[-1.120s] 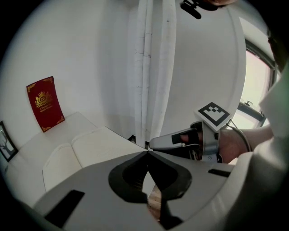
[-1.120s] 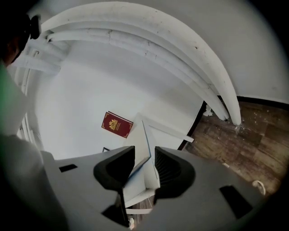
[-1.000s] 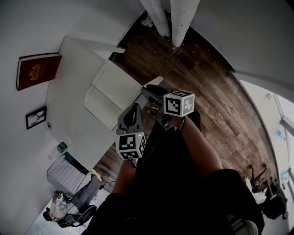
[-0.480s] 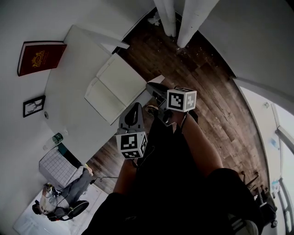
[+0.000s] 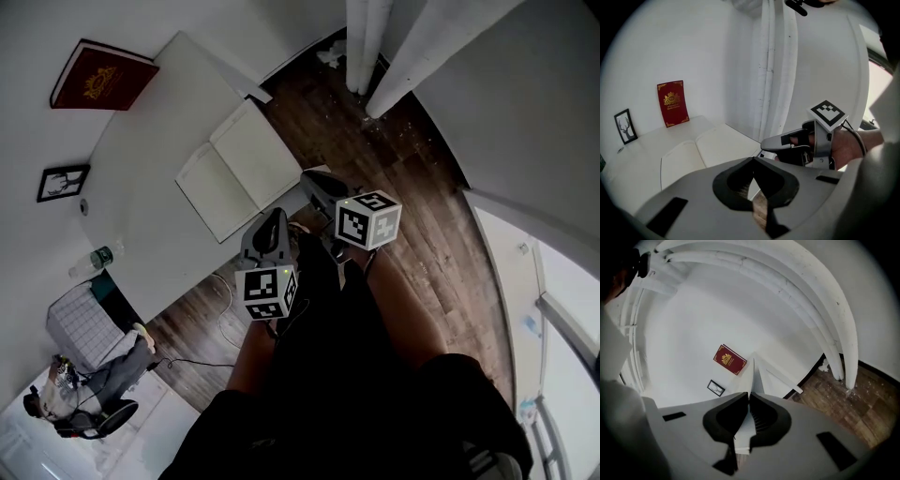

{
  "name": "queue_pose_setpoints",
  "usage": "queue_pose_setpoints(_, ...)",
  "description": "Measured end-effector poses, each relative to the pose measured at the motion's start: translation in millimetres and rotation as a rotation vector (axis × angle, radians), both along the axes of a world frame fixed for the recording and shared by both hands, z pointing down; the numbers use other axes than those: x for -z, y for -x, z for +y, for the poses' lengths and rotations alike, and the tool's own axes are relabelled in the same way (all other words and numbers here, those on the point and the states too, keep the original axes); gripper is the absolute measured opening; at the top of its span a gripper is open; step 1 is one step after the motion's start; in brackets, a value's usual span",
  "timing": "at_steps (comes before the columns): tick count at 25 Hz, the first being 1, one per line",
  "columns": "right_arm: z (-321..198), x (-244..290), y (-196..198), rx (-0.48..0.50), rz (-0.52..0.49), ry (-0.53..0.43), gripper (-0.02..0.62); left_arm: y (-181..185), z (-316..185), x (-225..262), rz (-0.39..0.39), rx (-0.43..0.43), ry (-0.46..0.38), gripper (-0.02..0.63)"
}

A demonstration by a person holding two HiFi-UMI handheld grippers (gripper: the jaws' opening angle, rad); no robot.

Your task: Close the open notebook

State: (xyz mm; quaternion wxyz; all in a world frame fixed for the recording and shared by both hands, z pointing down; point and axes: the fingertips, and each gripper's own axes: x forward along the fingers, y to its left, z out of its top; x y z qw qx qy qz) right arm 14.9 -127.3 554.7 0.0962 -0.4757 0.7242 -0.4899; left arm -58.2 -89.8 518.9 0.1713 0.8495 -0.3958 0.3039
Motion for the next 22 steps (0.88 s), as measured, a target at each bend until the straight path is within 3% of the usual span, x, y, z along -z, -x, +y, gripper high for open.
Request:
queue_pose_setpoints(15, 5.5, 74.6, 50.2, 0.215, 0.310, -0.204, 0.035, 65.5, -4.4, 32.3, 0.080, 0.252, -0.080, 0.003)
queue_pose_setpoints(22, 13.1, 93.7, 92.3, 0.346, 0.424, -0.284, 0.035, 104.2, -0.3, 45.1, 0.101, 0.362, -0.114, 0.003)
